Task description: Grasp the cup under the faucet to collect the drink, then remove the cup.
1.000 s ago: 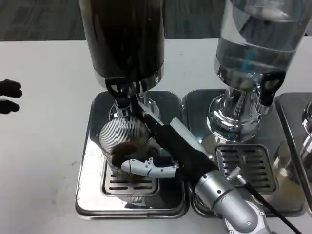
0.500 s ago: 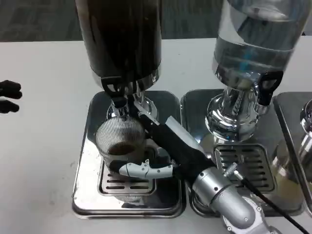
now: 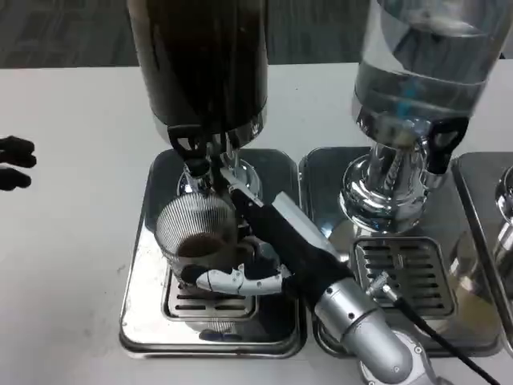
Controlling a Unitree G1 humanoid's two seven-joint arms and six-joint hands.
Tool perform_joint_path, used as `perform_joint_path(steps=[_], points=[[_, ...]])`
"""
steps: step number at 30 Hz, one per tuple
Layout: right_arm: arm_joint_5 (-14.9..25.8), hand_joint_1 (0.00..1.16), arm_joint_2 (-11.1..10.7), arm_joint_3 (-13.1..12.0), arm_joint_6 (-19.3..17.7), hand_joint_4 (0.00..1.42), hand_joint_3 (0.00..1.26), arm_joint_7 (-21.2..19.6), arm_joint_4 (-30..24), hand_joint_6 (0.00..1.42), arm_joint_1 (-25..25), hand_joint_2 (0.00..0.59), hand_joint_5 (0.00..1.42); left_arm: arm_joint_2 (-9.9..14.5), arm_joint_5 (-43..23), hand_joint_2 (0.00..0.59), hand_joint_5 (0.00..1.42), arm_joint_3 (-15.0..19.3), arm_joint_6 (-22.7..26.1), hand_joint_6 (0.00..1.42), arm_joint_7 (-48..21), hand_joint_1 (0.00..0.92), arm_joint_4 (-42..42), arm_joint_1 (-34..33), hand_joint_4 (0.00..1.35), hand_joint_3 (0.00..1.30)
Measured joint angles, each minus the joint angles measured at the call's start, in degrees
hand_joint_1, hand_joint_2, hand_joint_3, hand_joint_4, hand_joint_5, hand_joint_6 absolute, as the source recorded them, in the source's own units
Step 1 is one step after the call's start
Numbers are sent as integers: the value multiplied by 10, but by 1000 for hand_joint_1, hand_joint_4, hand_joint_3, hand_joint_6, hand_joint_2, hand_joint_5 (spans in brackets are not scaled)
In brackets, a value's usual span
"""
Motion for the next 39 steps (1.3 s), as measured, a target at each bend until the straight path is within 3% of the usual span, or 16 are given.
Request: perform_joint_path(steps=[11,24,39], points=[[-14,818,2,-2,16,216,214,-23,-18,633,12,175,416,3,0,125,491,0,0,452,0,0,1,0,431,461],[-47,794,5,0,15,376,343,-82,-41,811,42,193,562,7,1,122,498,-2,-1,460,0,0,2,-2,436,462],[-58,786,2,-10,2,452,422,-121,-65,901,78,203,655,7,1,126,508,-18,-1,474,-5,0,2,-8,447,449]])
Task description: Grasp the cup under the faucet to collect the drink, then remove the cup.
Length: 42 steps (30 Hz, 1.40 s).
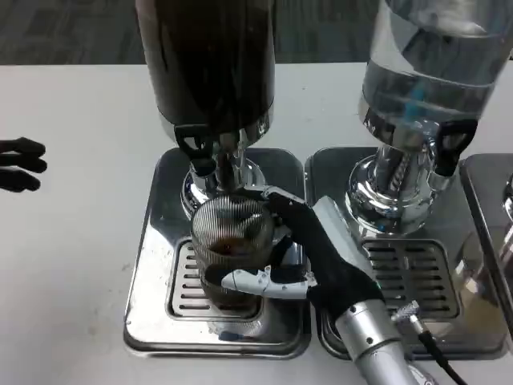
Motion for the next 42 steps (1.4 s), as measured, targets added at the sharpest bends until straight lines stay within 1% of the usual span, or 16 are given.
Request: perform_joint_path(steps=[5,12,22,27,28,31,35,39,42], points=[[-1,782,0,-5,0,457,425,-4,-7,916,3,203,655,0,0,125,513,-3,0,475,-1,0,4,-6,447,448],[-20,780,-4,-13,0,466,434,-25,-32,921,21,203,664,0,0,125,515,-9,0,479,-6,0,12,-15,452,448],[-23,759,-11,-30,4,473,444,-25,-71,927,41,217,673,0,0,120,516,-26,-8,486,-11,0,13,-23,462,459],[-23,757,-18,-38,17,473,444,-25,-84,928,58,224,672,0,0,120,511,-35,-11,486,-19,0,13,-23,446,453],[-23,757,-18,-39,18,473,444,-25,-89,928,60,225,672,0,0,123,482,-37,-12,480,-22,0,13,-23,413,435],[-23,755,-18,-41,19,473,444,-25,-99,928,65,229,672,-1,0,121,348,-44,-16,396,-28,0,13,-22,306,380],[-23,752,-25,-47,24,473,444,-25,-118,928,77,234,672,-1,2,125,248,-52,-38,308,-38,0,10,-17,205,315],[-22,750,-27,-52,28,473,448,-24,-134,928,88,240,678,-1,2,126,156,-65,-52,240,-53,0,9,-17,126,272],[-21,749,-28,-57,31,473,449,-23,-145,928,94,242,680,-1,3,124,76,-72,-63,177,-62,0,8,-16,47,195]])
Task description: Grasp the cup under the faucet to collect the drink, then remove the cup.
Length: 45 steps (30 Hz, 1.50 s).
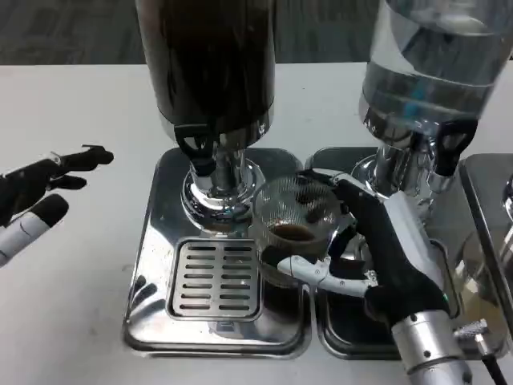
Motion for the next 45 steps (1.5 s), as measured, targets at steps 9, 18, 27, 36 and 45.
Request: perform_joint_path(steps=[9,18,27,36,45], points=[[0,753,-5,-5,11,473,450,16,-47,928,26,252,681,0,25,122,0,-24,-52,63,0,0,-16,26,0,56],[0,750,-8,-8,17,488,458,25,-72,941,46,260,681,0,45,122,0,-42,-93,30,5,0,-28,38,0,27],[0,749,-17,-8,17,489,459,35,-117,950,71,261,684,8,56,121,0,-45,-121,26,19,0,-36,50,0,21],[1,749,-20,-5,18,489,459,54,-151,952,104,267,696,15,65,123,0,-49,-137,25,26,0,-55,71,0,11],[3,743,-21,2,18,489,459,70,-198,961,137,275,698,23,62,124,0,-61,-156,18,26,0,-83,98,0,7]])
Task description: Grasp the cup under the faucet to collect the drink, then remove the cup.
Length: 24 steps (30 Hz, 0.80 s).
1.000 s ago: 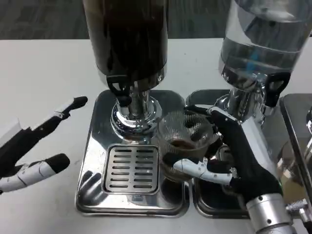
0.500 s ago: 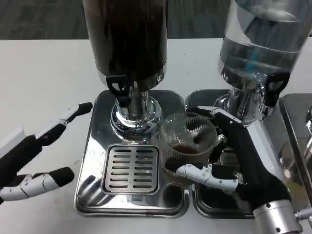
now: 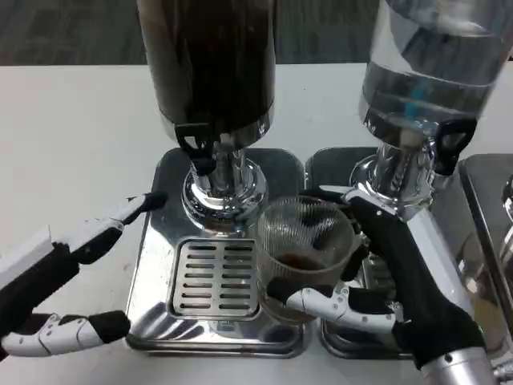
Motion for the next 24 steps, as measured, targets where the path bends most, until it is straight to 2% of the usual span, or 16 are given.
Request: perform_joint_path(steps=[7,12,18,20,24], points=[[3,740,-2,-1,0,489,459,15,-27,966,15,277,698,19,-7,121,0,-6,-12,0,0,0,-21,14,0,17],[5,738,-3,-8,0,489,459,24,-33,967,18,279,699,36,-5,120,0,-8,-39,0,0,0,-34,30,0,23],[8,732,-3,-10,0,489,459,32,-43,967,23,285,699,55,11,118,0,-6,-62,0,10,0,-42,36,0,21],[8,729,-3,-10,0,489,460,34,-43,967,29,285,699,67,30,120,0,-4,-71,0,14,0,-46,39,0,10],[8,723,-4,-10,1,494,463,40,-53,967,39,284,699,73,63,117,0,3,-91,0,32,0,-51,42,0,2]])
